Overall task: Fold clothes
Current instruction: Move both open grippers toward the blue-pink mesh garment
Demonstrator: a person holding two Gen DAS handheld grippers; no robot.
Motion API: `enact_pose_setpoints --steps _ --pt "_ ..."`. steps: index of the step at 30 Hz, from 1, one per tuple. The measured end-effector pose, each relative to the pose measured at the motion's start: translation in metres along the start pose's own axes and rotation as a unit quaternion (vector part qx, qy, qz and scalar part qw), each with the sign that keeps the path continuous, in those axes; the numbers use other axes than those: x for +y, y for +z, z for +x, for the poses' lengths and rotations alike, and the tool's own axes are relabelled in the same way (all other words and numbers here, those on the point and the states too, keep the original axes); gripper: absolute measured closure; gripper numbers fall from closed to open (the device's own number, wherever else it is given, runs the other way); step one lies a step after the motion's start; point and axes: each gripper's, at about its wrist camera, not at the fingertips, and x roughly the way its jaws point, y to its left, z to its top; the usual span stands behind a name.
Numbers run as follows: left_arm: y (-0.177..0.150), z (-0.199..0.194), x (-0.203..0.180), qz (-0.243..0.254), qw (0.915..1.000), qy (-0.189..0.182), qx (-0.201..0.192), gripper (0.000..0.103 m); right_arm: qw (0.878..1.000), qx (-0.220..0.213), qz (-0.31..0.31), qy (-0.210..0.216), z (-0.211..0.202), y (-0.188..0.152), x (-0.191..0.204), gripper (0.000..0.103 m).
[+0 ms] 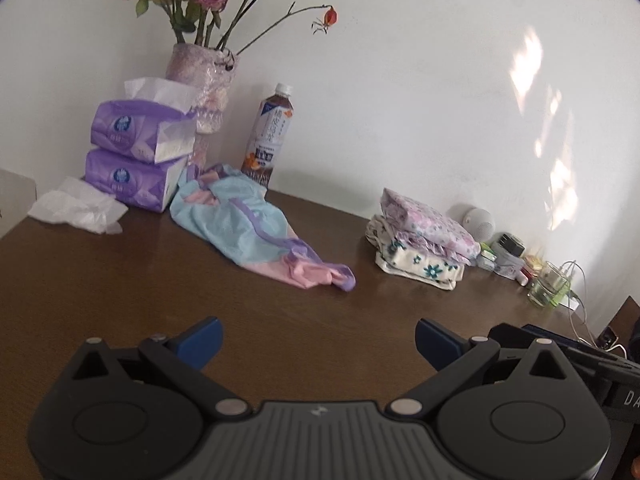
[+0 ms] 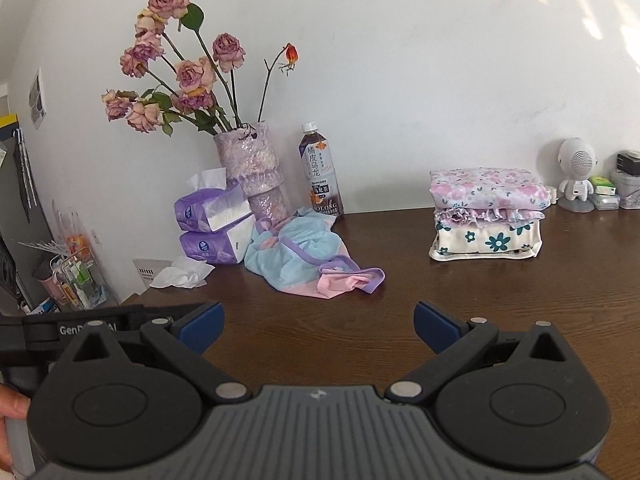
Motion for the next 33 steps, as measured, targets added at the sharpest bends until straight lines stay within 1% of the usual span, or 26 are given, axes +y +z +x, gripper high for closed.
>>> enact_pose_setpoints --steps 2,5,12,14,17,21,24,26,29,33 --pt "0.005 0.006 0.002 -0.001 1.0000 -0.001 -0.003 0.000 1.000 0.006 0.001 -0.002 0.011 0.002 -0.002 0.000" --pt "0.011 0.016 0.004 -0.003 0.9999 -0.009 0.004 0.000 1.000 0.015 0.001 -0.008 0.026 0.004 -0.005 0.000" --pt "0.021 0.040 0.011 0.001 0.9999 0.005 0.015 0.001 0.999 0.043 -0.008 -0.016 0.059 0.005 -0.008 0.000" --pt "0.024 0.047 0.015 -0.001 0.9998 0.002 0.019 0.001 0.999 0.048 -0.012 -0.019 0.067 0.005 -0.008 0.000" --pt "0.027 0.055 0.019 0.003 0.9999 0.009 0.011 0.001 0.998 0.057 -0.020 -0.024 0.079 0.006 -0.007 0.000" --pt "0.034 0.065 0.026 0.000 0.9999 0.014 0.001 0.001 0.997 0.059 -0.028 -0.036 0.094 0.008 -0.006 0.000" --pt "0.038 0.069 0.030 -0.006 0.9993 0.034 -0.011 0.001 0.998 0.054 -0.022 -0.037 0.105 0.011 -0.006 0.000" --pt "0.040 0.070 0.036 -0.010 0.9991 0.038 -0.018 0.001 0.997 0.058 -0.022 -0.038 0.114 0.014 -0.005 0.000" --pt "0.040 0.072 0.046 -0.015 0.9986 0.045 -0.023 0.001 0.996 0.066 -0.029 -0.044 0.128 0.015 -0.002 0.000" --pt "0.041 0.079 0.058 -0.014 0.9979 0.059 -0.023 0.001 0.996 0.067 -0.045 -0.046 0.140 0.012 0.006 0.000"
